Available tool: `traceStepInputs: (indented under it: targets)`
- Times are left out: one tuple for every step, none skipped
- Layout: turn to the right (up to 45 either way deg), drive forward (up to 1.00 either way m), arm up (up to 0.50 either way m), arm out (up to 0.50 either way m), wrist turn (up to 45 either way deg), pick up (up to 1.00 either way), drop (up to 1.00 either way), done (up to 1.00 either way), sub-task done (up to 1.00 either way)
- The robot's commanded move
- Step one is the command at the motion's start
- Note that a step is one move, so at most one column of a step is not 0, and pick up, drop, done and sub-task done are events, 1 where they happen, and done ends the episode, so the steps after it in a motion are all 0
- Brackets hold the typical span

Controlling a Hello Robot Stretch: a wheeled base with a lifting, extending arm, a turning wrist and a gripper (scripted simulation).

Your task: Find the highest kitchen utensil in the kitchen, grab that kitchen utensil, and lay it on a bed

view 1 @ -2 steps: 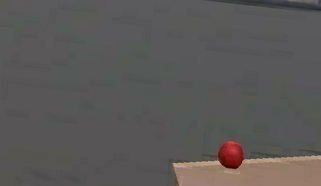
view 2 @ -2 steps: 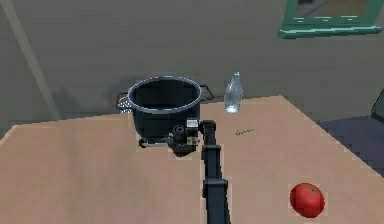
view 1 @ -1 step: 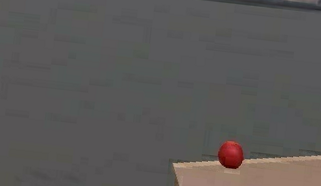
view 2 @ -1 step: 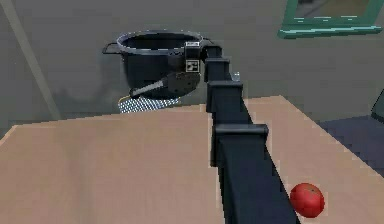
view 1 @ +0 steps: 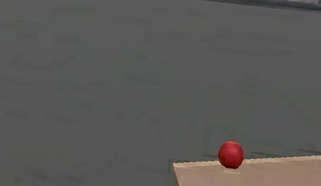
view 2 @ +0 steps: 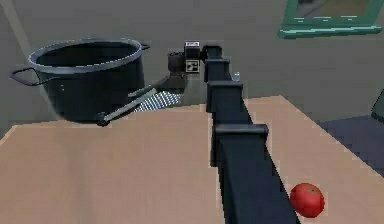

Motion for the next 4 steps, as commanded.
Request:
traceStepInputs:
  targets:
    - [0.0,0.0,0.0,0.0,-45.0,0.0,0.0,0.0,0.0]
    - [0.0,0.0,0.0,0.0,-3.0,0.0,0.0,0.0,0.0]
    - [0.0,0.0,0.0,-0.36,0.0,0.0,0.0,0.0,0.0]
    - [-45.0,0.0,0.0,0.0,0.0,0.0,0.0,0.0,0.0]
